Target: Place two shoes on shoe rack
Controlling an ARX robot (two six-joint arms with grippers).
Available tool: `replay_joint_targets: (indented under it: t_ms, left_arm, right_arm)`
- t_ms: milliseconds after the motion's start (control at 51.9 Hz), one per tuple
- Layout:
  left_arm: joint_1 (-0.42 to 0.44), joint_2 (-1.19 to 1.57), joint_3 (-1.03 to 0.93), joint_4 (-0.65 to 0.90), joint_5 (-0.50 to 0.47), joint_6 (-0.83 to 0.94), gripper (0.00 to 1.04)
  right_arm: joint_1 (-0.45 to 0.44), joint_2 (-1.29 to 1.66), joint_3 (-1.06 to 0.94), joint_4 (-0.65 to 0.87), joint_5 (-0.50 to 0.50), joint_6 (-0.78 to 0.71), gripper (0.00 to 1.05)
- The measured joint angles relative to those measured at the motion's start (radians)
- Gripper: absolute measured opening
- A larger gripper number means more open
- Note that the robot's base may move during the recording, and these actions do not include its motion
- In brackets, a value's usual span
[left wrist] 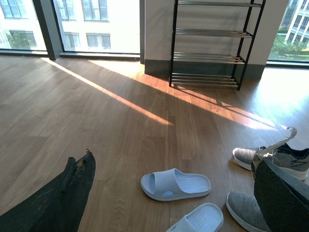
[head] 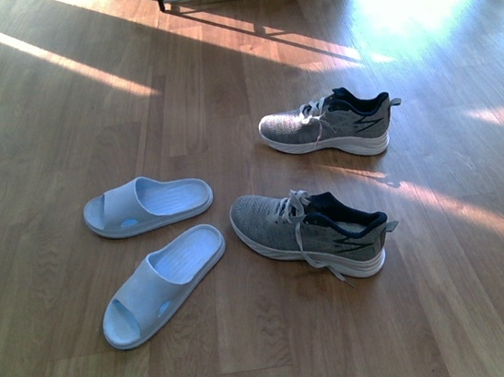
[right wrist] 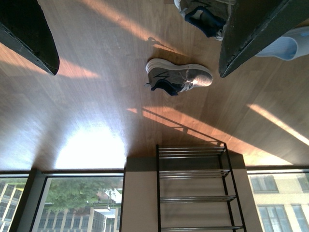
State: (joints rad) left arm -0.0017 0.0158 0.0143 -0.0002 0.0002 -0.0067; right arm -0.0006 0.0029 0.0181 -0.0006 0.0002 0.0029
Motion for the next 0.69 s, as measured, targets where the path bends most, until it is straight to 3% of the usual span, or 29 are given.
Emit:
replay_joint_targets:
  t_ms: [694]
  left_arm:
    - [0.000, 0.000, 0.000, 0.000, 0.000, 0.000, 0.95]
  right_arm:
    - [0.000, 0.000, 0.000, 0.000, 0.000, 0.000, 0.96]
